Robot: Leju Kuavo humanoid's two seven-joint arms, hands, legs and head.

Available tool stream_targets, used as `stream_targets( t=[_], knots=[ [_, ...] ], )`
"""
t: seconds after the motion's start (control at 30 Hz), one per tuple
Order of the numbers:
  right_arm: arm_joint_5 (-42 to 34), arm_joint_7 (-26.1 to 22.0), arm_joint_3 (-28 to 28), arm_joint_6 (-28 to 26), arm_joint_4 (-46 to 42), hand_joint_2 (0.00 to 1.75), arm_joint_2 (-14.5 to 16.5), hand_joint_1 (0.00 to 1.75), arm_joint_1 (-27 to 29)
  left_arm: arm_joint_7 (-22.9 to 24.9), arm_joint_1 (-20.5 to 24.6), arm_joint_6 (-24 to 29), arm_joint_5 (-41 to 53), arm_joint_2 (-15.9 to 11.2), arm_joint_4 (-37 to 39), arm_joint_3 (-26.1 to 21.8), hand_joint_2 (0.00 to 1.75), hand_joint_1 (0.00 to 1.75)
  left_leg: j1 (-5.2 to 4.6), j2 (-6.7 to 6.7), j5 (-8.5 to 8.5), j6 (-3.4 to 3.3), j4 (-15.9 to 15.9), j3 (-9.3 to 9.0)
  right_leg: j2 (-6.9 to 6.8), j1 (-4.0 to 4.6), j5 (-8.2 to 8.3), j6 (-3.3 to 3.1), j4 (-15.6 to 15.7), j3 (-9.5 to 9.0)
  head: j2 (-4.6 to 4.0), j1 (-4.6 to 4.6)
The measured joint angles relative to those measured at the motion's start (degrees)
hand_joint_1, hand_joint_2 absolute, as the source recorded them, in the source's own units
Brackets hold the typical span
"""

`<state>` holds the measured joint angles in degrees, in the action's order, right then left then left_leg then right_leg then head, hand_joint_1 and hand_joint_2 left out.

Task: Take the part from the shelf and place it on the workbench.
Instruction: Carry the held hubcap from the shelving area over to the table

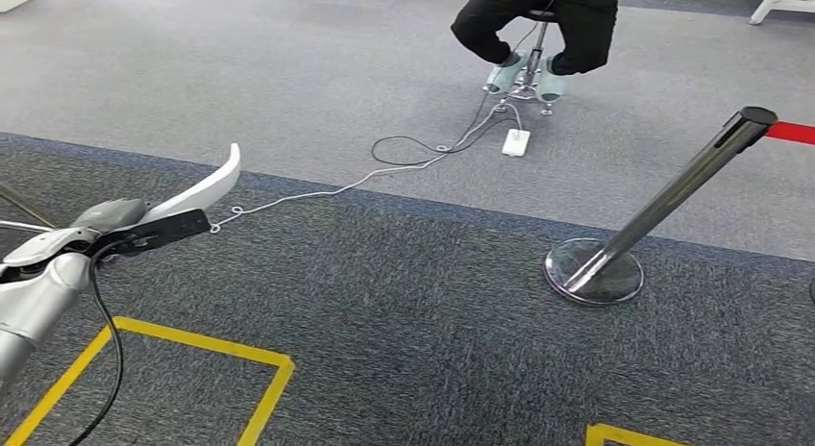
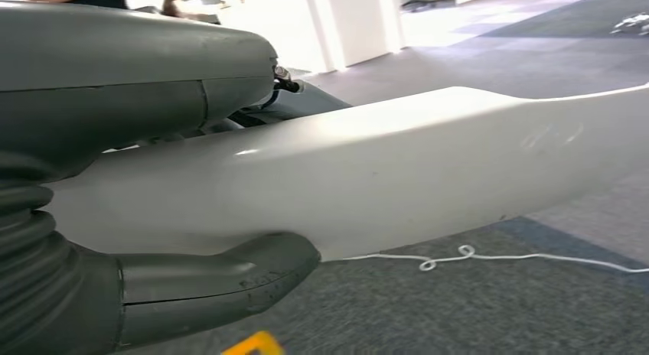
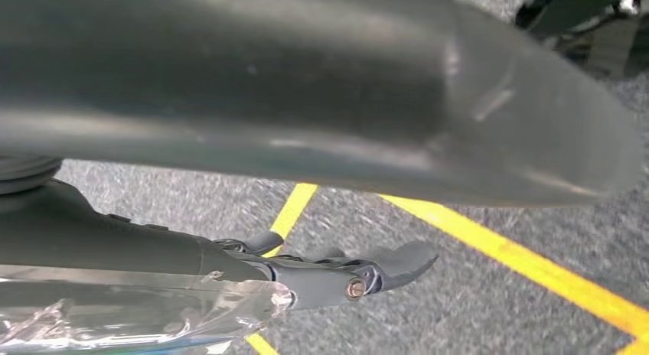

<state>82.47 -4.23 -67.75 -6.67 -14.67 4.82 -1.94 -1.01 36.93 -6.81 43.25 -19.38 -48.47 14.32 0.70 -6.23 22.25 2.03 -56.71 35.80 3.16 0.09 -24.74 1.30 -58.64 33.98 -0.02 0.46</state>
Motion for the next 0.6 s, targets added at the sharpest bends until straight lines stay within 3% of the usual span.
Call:
stream_targets(
  t=[0.07, 0.13, 0.17, 0.2, 0.23, 0.3, 0.33, 0.37, 0.43, 0.5, 0.57, 0.6],
  knots=[
    [0.1, -0.1, 0.0, -0.2, 0.0, 0.00, 0.0, 0.00, 0.0, 0.3, -0.2, 0.1, 0.1, -0.1, -0.3, -0.2, 1.75, 1.75, -0.12, 1.94, 1.91, 0.43, -2.5, 1.33, -1.12, -0.07, 0.36, -0.65, 0.6, -0.16, 0.00, -0.21],
    [0.2, -0.1, 0.0, -0.3, 0.0, 0.00, -0.1, 0.00, 0.0, 0.5, -0.3, 0.1, 0.2, -0.1, -0.5, -0.2, 1.75, 1.75, -0.27, 4.45, 5.83, 0.70, -9.8, 4.73, -2.36, -0.03, 0.48, -0.94, 0.8, -0.21, 0.00, -0.40],
    [0.2, -0.1, 0.0, -0.3, 0.0, 0.00, -0.1, 0.00, 0.1, 0.5, -0.4, 0.1, 0.2, -0.1, -0.5, -0.2, 1.75, 1.75, -0.25, 4.92, 7.36, 0.84, -13.6, 6.52, -3.00, -0.01, 0.47, -0.98, 0.8, -0.20, 0.00, -0.42],
    [0.2, -0.1, 0.0, -0.3, 0.0, 0.00, -0.1, 0.00, 0.1, 0.5, -0.5, 0.1, 0.2, 0.0, -0.6, -0.2, 1.75, 1.75, -0.23, 5.13, 7.99, 0.94, -16.2, 7.69, -3.66, 0.00, 0.44, -1.00, 0.8, -0.21, 0.00, -0.43],
    [0.3, -0.1, 0.0, -0.3, 0.0, 0.00, -0.1, 0.00, 0.0, 0.5, -0.6, 0.1, 0.3, 0.0, -0.6, -0.2, 1.75, 1.75, -0.21, 5.27, 7.48, 1.00, -16.5, 7.80, -4.28, 0.00, 0.40, -1.00, 0.8, -0.22, 0.00, -0.42],
    [0.3, -0.1, 0.0, -0.3, 0.0, 0.00, -0.1, 0.00, 0.0, 0.5, -0.7, 0.2, 0.4, 0.0, -0.8, -0.4, 1.75, 1.75, -0.19, 6.26, 4.00, 1.08, -10.8, 4.64, -5.50, -0.01, 0.25, -0.82, 0.8, -0.33, 0.00, -0.42],
    [0.3, -0.1, 0.0, -0.3, 0.0, 0.00, -0.1, 0.00, 0.0, 0.5, -0.6, 0.2, 0.4, 0.0, -0.9, -0.5, 1.75, 1.75, -0.25, 7.71, 2.37, 1.18, -6.5, 2.32, -6.03, 0.17, 0.08, -0.60, 0.6, -0.37, 0.00, -0.49],
    [0.3, -0.1, 0.0, -0.3, -0.1, 0.00, -0.1, 0.00, 0.0, 0.5, -0.5, 0.2, 0.5, 0.0, -1.0, -0.5, 1.75, 1.75, -0.32, 8.77, 1.31, 0.97, -3.1, 0.48, -6.48, 0.39, -0.10, -0.38, 0.4, -0.38, 0.00, -0.54],
    [0.3, -0.2, 0.0, -0.3, -0.1, 0.00, -0.2, 0.00, 0.0, 0.5, -0.4, 0.2, 0.5, 0.1, -1.2, -0.6, 1.75, 1.75, -0.51, 9.73, 0.95, 0.27, -0.4, -0.89, -7.38, 0.83, -0.42, 0.05, 0.1, -0.40, 0.00, -0.38],
    [0.3, -0.2, 0.0, -0.3, -0.1, 0.00, -0.2, 0.00, -0.1, 0.5, -0.6, 0.2, 0.5, 0.1, -1.3, -0.7, 1.75, 1.75, -0.53, 8.55, 0.87, -0.73, -0.3, -0.70, -7.99, 0.73, -0.67, 0.49, 0.1, -0.49, 0.00, -0.12],
    [0.3, -0.3, 0.0, -0.3, -0.1, 0.00, -0.2, 0.00, -0.1, 0.5, -0.6, 0.2, 0.5, 0.1, -1.4, -0.9, 1.75, 1.75, -0.35, 7.56, 0.67, -1.50, -0.2, -0.68, -6.25, 0.47, -2.35, 1.13, -2.3, 0.47, 0.00, 0.10],
    [0.3, -0.3, 0.0, -0.3, -0.1, 0.00, -0.2, 0.00, 0.0, 0.5, -0.6, 0.2, 0.5, 0.1, -1.5, -1.0, 1.75, 1.75, -0.25, 7.09, 0.62, -1.80, -0.2, -0.68, -4.93, 0.35, -4.00, 1.41, -5.3, 1.83, 0.00, 0.25]
  ],
)
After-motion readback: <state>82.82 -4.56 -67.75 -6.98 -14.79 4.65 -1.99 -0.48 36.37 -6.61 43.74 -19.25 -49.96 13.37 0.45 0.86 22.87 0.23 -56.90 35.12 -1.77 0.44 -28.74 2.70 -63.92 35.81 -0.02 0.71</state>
